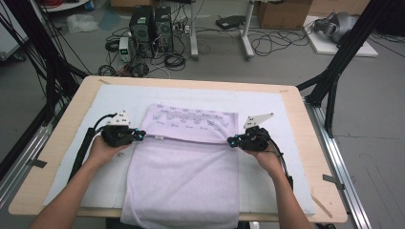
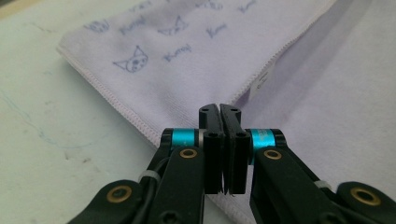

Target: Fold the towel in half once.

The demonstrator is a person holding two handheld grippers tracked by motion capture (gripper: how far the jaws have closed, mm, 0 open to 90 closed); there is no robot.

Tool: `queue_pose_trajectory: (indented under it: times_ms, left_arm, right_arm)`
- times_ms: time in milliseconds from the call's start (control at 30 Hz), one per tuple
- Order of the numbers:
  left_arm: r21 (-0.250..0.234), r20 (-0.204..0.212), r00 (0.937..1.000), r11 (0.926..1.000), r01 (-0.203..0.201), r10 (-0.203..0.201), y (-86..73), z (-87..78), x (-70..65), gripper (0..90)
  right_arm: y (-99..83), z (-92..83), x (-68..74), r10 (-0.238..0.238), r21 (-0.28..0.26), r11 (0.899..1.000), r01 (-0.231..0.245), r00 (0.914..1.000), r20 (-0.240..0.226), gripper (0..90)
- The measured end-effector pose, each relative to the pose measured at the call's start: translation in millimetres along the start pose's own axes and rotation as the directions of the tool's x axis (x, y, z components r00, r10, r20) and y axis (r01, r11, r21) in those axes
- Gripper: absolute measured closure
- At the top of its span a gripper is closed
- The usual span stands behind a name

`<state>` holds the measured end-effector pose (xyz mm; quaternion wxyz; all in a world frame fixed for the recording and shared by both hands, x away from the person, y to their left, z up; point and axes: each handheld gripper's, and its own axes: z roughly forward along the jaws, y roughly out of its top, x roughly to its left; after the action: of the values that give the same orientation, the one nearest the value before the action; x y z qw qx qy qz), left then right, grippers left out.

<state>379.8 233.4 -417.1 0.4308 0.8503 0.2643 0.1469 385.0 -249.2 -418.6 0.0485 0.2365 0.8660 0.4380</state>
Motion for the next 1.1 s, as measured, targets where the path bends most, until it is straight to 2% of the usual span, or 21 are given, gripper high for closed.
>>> queue_pose_trajectory:
  times_ms: [167, 333, 433, 633, 733, 833, 900, 967, 1000, 1067, 1100]
  left_arm:
    - [-0.031, 0.004, 0.9999, 0.9995, -0.011, 0.011, 7.9, -21.9, -11.8, 87.5]
    - [-0.041, 0.012, 0.9985, 0.9978, -0.052, 0.053, 5.6, -46.6, -38.6, 87.5]
    - [-0.035, 0.012, 0.9973, 0.9968, -0.072, 0.073, -4.2, -60.0, -61.5, 87.5]
    - [-0.048, 0.023, 0.996, 0.9952, -0.086, 0.087, -30.4, -85.3, -103.9, 87.4]
    - [-0.035, 0.033, 0.9951, 0.9952, -0.092, 0.093, -42.7, -94.3, -121.0, 87.4]
    - [-0.016, 0.074, 0.993, 0.9957, -0.092, 0.093, -53.7, -99.4, -132.3, 86.9]
    - [-0.012, 0.1, 0.9904, 0.9954, -0.095, 0.096, -58.0, -100.7, -133.4, 79.1]
    - [-0.011, 0.103, 0.9913, 0.9966, -0.082, 0.082, -58.5, -98.7, -128.0, 69.5]
    - [-0.011, 0.095, 0.9928, 0.9973, -0.072, 0.073, -57.5, -96.5, -123.6, 65.1]
    - [-0.018, 0.078, 0.9944, 0.9974, -0.07, 0.071, -52.3, -89.7, -112.1, 63.7]
    - [-0.024, 0.071, 0.9955, 0.9979, -0.061, 0.062, -48.7, -85.6, -106.6, 62.5]
  right_arm:
    - [9.1, -20.1, 14.3, -0.037, -0.045, 0.998, 0.037, 0.9993, -0.006, 85.8]
    - [9.8, -39.9, 44.2, -0.089, -0.047, 0.995, 0.088, 0.9957, -0.025, 85.8]
    - [2.0, -49.1, 66.9, -0.121, -0.052, 0.992, 0.119, 0.992, -0.037, 85.8]
    - [-25.8, -57.8, 109.3, -0.13, -0.068, 0.99, 0.124, 0.9877, -0.088, 85.8]
    - [-36.2, -61.9, 129.4, -0.134, -0.071, 0.989, 0.128, 0.9857, -0.102, 85.6]
    - [-44.0, -64.1, 143.3, -0.137, -0.071, 0.989, 0.128, 0.9819, -0.131, 83.5]
    - [-48.0, -64.1, 145.3, -0.127, -0.067, 0.991, 0.118, 0.9798, -0.154, 74.7]
    - [-49.2, -63.8, 140.9, -0.114, -0.062, 0.992, 0.106, 0.9821, -0.15, 70.5]
    - [-48.3, -63.3, 136.9, -0.109, -0.067, 0.993, 0.101, 0.9852, -0.133, 67.6]
    - [-43.3, -61.1, 125.0, -0.093, -0.065, 0.994, 0.087, 0.9909, -0.097, 62.9]
    - [-38.8, -58.6, 115.1, -0.091, -0.055, 0.995, 0.088, 0.9936, -0.066, 61.2]
